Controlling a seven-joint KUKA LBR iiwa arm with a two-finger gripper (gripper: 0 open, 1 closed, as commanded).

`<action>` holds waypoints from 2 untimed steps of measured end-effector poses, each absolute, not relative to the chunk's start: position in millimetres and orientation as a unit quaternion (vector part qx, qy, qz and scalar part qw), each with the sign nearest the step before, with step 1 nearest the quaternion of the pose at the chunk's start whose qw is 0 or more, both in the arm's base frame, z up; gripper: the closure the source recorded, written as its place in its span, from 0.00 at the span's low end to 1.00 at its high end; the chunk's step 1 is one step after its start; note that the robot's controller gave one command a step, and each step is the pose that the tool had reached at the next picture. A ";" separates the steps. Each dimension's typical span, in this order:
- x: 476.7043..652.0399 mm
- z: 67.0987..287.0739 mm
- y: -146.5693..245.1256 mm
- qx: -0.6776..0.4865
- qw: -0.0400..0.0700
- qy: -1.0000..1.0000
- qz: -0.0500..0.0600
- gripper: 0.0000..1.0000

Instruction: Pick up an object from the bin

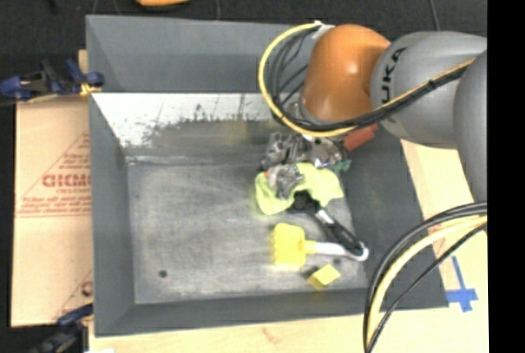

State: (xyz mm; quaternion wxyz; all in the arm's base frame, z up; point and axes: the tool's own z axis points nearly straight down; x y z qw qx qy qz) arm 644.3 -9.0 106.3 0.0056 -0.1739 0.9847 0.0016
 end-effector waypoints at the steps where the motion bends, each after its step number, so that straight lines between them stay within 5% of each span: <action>1: 644.3 104.5 -22.3 -0.169 0.005 0.986 0.004 1.00; 2: 635.9 99.3 -10.8 -0.212 0.005 0.977 0.000 1.00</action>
Offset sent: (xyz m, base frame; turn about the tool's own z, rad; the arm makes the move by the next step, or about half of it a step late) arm -0.0190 -0.0046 -0.0363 -0.1580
